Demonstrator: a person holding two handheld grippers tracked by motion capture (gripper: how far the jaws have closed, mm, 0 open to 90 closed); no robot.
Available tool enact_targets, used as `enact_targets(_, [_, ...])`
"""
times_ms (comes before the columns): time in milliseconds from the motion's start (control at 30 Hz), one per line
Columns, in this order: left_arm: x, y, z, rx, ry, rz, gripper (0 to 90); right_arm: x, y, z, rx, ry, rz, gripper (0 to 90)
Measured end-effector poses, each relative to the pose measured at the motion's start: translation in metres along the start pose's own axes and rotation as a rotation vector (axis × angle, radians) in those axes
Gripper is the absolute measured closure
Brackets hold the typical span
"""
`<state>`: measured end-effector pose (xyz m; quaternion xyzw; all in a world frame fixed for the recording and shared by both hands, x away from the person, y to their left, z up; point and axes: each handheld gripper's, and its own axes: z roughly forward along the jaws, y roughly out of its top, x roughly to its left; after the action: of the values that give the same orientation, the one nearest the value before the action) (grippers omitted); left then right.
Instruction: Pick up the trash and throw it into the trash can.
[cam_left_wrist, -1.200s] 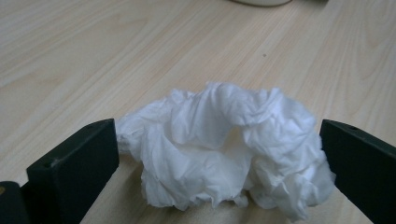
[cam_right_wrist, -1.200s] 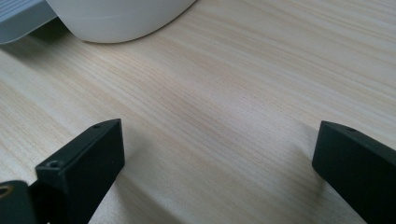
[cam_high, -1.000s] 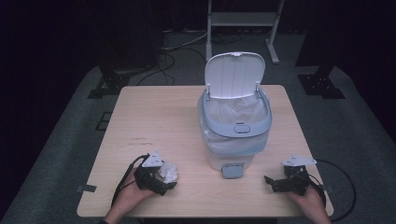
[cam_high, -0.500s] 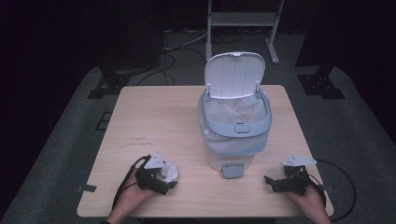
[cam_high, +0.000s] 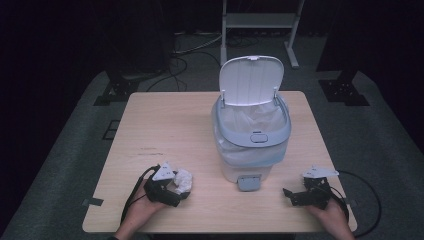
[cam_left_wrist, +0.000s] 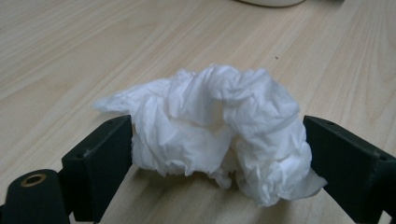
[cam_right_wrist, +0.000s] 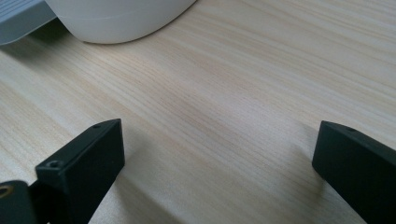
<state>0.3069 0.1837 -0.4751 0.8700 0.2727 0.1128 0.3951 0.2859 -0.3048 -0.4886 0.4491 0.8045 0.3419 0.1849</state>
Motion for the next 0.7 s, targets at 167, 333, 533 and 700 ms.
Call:
enact_targets(167, [0.000,0.004,0.003,0.005,-0.008,0.010,19.7,0.000,0.000,0.000,0.001,0.000,0.002,1.2])
enact_targets(333, [-0.001,0.006,0.001,-0.014,0.000,0.027,39.0,0.000,0.000,0.000,0.001,0.000,0.001,1.2])
enact_targets(533, [0.000,0.007,-0.003,-0.018,-0.019,0.003,53.5,0.000,0.000,0.000,0.001,0.000,0.002,1.2])
enact_targets(700, [0.001,0.010,-0.009,-0.038,-0.036,-0.015,59.1,0.000,0.000,0.000,0.001,0.000,0.002,1.3])
